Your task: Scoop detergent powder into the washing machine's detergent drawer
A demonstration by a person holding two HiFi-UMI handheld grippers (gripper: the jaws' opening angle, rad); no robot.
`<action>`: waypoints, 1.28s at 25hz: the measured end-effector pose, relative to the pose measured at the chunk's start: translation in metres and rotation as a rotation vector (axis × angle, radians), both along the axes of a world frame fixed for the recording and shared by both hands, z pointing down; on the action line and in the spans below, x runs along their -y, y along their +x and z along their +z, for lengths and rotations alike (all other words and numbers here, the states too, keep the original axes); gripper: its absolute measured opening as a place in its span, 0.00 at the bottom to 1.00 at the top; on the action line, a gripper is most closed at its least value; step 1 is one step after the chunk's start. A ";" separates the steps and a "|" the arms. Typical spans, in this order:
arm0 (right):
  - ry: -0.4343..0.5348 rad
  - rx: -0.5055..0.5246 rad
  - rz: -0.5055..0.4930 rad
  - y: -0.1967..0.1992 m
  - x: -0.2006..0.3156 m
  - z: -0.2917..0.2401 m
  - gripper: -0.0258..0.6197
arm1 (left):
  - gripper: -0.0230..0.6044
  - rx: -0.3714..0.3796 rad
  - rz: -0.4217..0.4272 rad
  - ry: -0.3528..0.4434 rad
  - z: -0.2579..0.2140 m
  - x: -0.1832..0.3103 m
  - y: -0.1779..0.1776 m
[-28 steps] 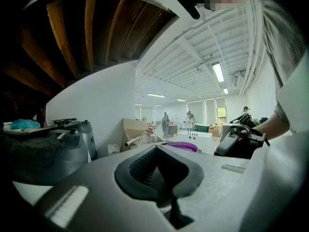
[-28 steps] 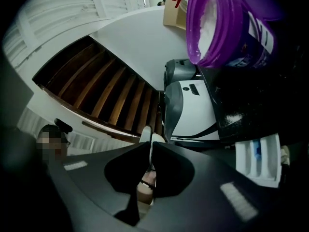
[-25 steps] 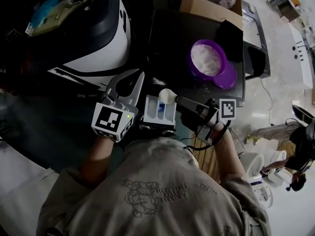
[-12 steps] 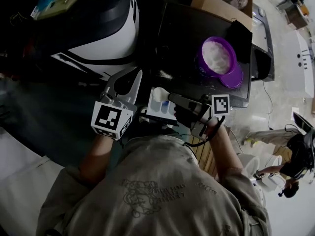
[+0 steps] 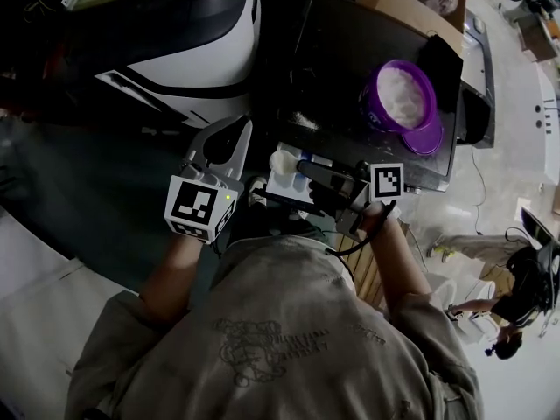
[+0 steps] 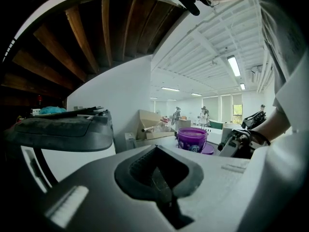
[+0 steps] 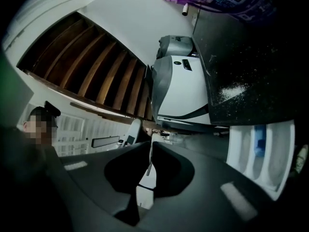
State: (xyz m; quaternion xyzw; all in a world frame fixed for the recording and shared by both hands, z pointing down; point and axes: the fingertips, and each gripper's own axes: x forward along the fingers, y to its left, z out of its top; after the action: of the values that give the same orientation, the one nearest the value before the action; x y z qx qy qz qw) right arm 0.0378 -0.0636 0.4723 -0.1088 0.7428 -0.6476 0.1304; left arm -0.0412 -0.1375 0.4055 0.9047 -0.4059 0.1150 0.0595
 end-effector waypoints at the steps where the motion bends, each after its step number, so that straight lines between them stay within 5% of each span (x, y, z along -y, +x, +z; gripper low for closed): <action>1: 0.004 -0.013 0.005 0.001 0.001 0.004 0.10 | 0.04 0.000 -0.002 -0.005 0.004 -0.001 -0.001; 6: 0.056 -0.159 -0.004 0.004 -0.001 0.032 0.10 | 0.04 0.010 -0.006 -0.015 0.015 -0.005 -0.003; 13: 0.107 -0.370 -0.050 0.012 -0.009 0.079 0.10 | 0.04 0.148 0.054 0.051 0.034 -0.013 0.005; 21: 0.174 -0.612 -0.072 0.015 -0.005 0.119 0.10 | 0.04 0.166 0.077 0.013 0.053 -0.019 0.010; 32: 0.387 -0.966 -0.179 0.009 -0.003 0.156 0.10 | 0.04 0.146 0.060 -0.045 0.068 -0.016 0.004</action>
State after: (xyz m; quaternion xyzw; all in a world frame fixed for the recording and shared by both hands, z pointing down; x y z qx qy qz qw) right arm 0.0465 -0.0611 0.6287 -0.3051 0.8306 -0.3832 -0.2649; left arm -0.0373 -0.1216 0.4739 0.9041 -0.3792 0.1914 0.0465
